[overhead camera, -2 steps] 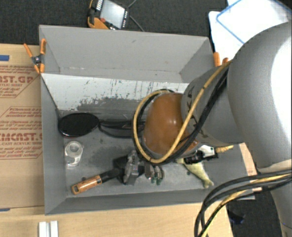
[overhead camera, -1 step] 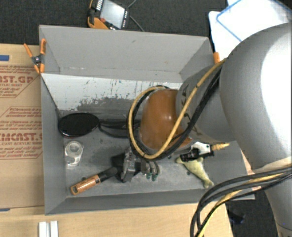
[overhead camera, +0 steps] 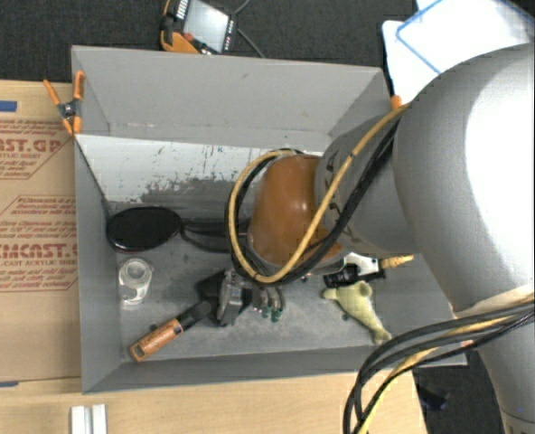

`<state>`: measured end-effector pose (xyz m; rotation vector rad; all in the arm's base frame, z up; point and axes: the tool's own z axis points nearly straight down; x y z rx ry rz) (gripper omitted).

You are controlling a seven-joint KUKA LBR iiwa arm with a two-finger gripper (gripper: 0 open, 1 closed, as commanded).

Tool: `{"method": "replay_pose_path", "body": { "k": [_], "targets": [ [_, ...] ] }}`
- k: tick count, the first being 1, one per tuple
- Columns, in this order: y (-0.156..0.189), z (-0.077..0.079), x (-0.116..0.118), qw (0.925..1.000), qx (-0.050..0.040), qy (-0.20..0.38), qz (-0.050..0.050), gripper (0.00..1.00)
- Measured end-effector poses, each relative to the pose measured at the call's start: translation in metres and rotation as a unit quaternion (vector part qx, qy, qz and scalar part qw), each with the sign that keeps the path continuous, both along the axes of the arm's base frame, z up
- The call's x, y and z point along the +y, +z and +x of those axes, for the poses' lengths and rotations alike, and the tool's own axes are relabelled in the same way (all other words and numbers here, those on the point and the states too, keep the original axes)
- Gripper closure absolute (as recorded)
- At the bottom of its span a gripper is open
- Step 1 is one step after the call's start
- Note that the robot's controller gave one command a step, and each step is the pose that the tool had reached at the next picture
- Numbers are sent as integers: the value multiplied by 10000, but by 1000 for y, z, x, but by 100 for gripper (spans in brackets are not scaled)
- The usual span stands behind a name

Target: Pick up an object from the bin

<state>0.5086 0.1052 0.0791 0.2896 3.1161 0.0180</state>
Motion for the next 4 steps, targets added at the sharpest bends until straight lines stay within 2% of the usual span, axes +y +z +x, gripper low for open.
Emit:
{"method": "replay_pose_path", "body": {
  "k": [1,2,3,4],
  "targets": [
    [95,-7,-18,9921,11,1257,-20,100],
    [22,-3,7,9999,2,106,3,100],
    [8,-12,6,9994,55,332,-19,100],
    [37,-6,3,9981,13,613,-14,100]
  ]
}}
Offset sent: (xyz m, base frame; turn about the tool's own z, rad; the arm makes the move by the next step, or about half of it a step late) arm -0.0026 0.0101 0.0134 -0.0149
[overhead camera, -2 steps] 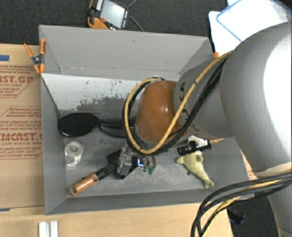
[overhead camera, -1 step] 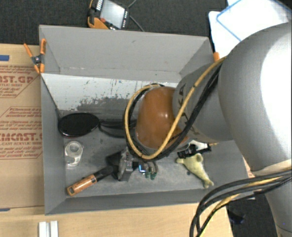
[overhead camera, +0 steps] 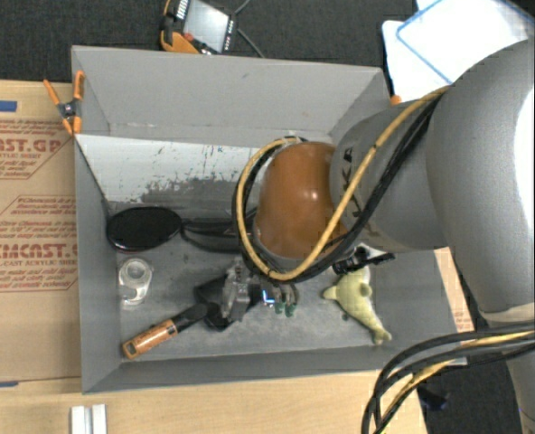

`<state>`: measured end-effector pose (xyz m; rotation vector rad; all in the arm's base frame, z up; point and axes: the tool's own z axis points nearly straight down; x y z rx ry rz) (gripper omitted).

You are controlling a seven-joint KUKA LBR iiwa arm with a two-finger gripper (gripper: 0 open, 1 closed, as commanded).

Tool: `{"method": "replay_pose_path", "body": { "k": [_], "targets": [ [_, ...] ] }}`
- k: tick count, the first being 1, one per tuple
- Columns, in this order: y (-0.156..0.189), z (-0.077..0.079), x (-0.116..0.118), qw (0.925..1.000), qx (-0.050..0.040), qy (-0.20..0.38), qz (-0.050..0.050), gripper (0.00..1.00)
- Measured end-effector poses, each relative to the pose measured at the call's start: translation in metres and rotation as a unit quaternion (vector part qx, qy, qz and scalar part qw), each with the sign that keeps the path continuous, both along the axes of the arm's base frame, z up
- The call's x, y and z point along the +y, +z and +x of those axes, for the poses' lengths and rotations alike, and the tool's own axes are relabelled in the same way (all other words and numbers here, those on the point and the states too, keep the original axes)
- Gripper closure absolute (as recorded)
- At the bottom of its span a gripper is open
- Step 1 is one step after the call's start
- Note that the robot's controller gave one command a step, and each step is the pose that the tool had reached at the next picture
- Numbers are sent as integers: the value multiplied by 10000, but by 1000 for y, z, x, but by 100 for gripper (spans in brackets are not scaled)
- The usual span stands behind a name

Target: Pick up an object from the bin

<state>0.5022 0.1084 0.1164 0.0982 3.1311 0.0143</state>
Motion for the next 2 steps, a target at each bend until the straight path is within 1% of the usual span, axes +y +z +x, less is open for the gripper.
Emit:
{"method": "replay_pose_path", "body": {
  "k": [1,2],
  "targets": [
    [-37,20,30,9930,-5,1180,-12,0],
    [-48,24,38,9917,6,1289,-7,0]
  ]
}}
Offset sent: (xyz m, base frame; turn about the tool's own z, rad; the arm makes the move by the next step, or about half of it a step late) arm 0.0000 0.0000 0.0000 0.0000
